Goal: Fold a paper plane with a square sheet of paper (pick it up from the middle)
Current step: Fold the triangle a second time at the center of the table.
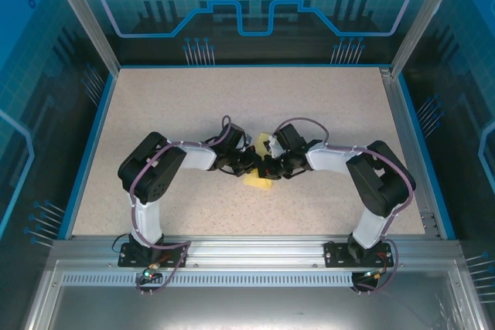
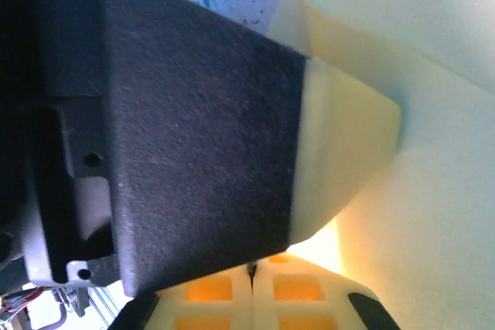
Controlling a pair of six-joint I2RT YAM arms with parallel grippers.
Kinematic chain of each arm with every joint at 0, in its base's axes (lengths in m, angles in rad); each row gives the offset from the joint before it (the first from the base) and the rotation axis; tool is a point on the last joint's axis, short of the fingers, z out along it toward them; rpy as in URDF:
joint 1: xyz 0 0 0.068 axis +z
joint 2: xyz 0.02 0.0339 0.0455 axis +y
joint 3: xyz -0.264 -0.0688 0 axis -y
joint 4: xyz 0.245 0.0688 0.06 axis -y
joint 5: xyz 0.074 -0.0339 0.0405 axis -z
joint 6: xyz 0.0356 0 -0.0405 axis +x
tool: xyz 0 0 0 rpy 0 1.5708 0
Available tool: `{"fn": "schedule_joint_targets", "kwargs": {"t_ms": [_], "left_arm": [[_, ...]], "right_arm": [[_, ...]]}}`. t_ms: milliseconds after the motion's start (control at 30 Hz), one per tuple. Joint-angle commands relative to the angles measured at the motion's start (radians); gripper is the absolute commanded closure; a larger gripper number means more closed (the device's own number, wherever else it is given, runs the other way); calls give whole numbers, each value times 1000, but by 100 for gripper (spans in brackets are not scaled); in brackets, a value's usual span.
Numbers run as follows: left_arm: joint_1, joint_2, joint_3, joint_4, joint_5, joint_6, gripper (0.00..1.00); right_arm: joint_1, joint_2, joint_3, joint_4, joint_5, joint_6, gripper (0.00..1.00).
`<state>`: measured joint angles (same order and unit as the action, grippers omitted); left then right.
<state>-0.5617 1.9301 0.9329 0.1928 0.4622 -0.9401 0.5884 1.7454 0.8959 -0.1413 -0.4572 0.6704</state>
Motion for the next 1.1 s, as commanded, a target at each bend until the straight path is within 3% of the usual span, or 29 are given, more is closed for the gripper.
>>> {"fn": "schedule_joint_targets", "kwargs": {"t_ms": [0,667,1067], "left_arm": [[-2,29,-2,-44,16,26,100],[-2,35,3,-49,19,31,100],[-2,36,6,-55,19,34,100]], "right_arm": [[-1,11,27,3,-10,7,100],[-50,63,-63,6,-21,-25,100],[-50,-50,-30,-31,-106,-42,98]]}}
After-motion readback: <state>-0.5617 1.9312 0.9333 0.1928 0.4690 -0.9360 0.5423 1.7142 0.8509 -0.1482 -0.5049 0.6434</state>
